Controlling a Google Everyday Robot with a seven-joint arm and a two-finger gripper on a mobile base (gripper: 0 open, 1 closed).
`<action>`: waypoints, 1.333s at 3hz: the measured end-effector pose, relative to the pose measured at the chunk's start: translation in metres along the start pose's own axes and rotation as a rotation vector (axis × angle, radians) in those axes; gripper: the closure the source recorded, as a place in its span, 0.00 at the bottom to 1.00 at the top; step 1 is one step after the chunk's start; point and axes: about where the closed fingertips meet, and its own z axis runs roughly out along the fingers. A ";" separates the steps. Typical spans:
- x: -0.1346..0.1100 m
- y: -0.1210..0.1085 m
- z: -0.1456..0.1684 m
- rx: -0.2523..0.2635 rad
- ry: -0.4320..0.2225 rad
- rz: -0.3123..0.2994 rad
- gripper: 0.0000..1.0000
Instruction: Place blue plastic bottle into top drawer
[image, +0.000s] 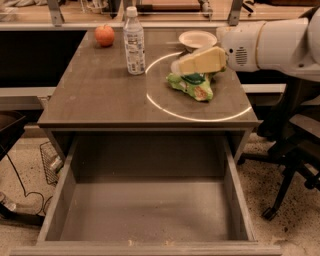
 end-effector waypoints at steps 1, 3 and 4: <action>-0.016 0.001 0.028 -0.013 -0.114 -0.015 0.00; -0.022 -0.003 0.035 0.014 -0.129 -0.032 0.00; -0.027 -0.018 0.053 0.070 -0.179 -0.043 0.00</action>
Offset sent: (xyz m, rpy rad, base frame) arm 0.0182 0.0244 0.0064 0.0873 -0.0727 0.0216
